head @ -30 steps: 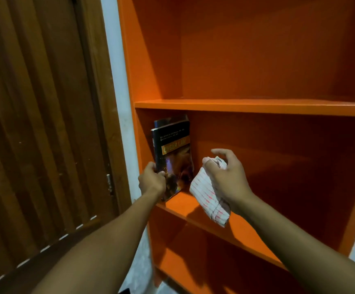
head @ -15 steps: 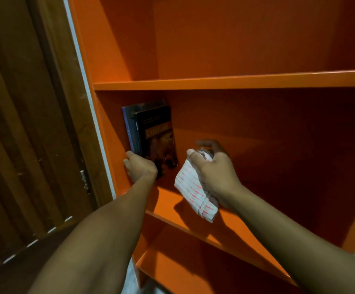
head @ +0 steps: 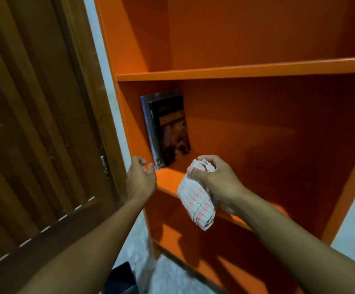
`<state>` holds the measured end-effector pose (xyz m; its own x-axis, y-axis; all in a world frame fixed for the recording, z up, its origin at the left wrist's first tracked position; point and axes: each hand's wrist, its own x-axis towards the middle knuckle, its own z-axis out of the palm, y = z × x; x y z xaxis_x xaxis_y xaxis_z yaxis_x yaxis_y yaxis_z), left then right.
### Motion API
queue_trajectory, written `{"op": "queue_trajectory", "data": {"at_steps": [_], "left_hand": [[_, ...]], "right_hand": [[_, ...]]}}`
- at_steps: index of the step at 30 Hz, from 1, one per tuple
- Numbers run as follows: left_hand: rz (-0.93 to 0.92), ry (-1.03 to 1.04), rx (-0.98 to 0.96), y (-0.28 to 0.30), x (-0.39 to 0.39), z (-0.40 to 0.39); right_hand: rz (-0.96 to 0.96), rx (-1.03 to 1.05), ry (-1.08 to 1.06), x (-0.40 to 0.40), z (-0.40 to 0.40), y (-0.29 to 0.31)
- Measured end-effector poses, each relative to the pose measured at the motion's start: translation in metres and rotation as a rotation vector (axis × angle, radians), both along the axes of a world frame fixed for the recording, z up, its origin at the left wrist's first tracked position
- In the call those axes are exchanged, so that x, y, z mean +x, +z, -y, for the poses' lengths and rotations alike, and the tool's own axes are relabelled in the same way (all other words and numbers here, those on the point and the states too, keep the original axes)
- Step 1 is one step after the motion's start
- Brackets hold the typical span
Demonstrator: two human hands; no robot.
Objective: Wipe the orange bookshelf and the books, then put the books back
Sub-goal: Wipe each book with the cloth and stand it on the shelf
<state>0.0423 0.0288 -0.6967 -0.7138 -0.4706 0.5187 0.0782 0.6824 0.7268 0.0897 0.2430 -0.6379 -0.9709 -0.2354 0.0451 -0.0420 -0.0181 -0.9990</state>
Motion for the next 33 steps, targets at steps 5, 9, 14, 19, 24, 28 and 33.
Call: {"op": "queue_trajectory", "data": {"at_steps": [5, 9, 14, 19, 24, 28, 33], "left_hand": [[0.103, 0.004, 0.009, -0.042, 0.074, 0.034], [0.367, -0.006, 0.073, -0.102, 0.132, 0.061], [0.773, -0.044, 0.136, -0.194, 0.196, 0.085], [1.013, -0.075, 0.200, -0.271, 0.241, 0.084], [1.218, -0.072, 0.195, -0.327, 0.258, 0.069], [1.249, 0.082, -0.008, -0.343, 0.258, 0.052], [1.296, 0.101, -0.094, -0.351, 0.249, 0.044]], "right_hand": [[0.032, 0.161, 0.102, 0.038, 0.027, -0.041], [0.039, 0.231, 0.182, 0.073, 0.049, -0.075], [0.012, 0.240, 0.193, 0.103, 0.078, -0.112], [-0.034, 0.290, 0.214, 0.113, 0.094, -0.136], [-0.091, 0.325, 0.250, 0.111, 0.104, -0.143], [-0.089, 0.339, 0.281, 0.108, 0.106, -0.145], [-0.063, 0.328, 0.286, 0.101, 0.102, -0.149]]}}
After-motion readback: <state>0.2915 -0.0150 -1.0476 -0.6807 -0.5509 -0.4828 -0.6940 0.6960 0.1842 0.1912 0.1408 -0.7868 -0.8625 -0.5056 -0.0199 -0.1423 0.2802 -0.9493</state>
